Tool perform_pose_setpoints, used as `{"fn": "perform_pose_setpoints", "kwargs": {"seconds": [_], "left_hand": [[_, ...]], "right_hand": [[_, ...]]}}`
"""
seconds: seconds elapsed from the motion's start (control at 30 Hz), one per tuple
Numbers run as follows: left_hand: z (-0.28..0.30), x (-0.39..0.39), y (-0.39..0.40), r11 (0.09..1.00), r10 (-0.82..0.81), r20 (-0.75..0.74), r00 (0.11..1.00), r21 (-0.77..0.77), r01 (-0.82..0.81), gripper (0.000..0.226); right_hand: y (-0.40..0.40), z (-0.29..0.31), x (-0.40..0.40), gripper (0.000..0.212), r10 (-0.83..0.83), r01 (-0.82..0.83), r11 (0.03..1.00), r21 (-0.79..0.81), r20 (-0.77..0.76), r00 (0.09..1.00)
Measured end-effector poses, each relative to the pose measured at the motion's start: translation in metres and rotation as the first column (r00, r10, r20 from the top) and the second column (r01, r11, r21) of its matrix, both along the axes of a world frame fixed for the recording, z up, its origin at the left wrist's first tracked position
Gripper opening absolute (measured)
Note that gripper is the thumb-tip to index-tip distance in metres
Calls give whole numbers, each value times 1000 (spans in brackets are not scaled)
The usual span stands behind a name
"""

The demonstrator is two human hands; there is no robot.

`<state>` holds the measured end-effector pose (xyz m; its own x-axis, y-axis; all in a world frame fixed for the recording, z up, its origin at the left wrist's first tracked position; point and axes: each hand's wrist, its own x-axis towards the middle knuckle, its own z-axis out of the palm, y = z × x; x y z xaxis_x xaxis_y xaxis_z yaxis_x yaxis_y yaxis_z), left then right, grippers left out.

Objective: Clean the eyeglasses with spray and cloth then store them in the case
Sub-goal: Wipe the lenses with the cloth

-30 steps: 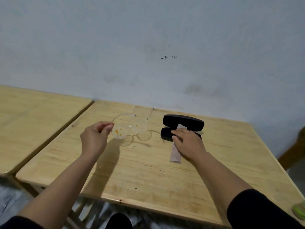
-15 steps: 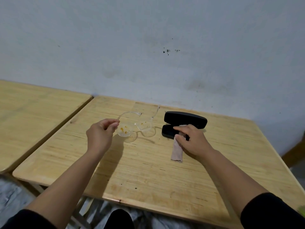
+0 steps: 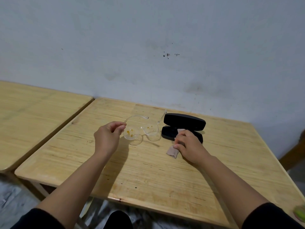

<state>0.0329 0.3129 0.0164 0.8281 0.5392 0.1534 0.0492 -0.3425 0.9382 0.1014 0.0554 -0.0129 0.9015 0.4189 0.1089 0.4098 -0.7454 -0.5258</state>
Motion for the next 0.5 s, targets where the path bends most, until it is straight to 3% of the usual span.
{"fn": "perform_pose_setpoints", "kwargs": {"seconds": [0.13, 0.27, 0.37, 0.5], "left_hand": [[0, -1, -3, 1000, -7, 7, 1000, 8, 7, 9], [-2, -1, -13, 999, -33, 21, 999, -5, 33, 9], [-1, -3, -26, 998, -69, 34, 997, -3, 70, 9], [0, -8, -42, 993, -116, 57, 992, -27, 117, 9]], "right_hand": [[4, 7, -9, 10, -184, 171, 949, 265, 27, 982], [11, 9, -25, 16, -290, 411, 644, 645, -291, 912], [18, 10, -34, 13, -198, 514, 412, 752, -477, 856], [29, 18, -44, 10, -130, 535, 241, 810, -519, 845]]}}
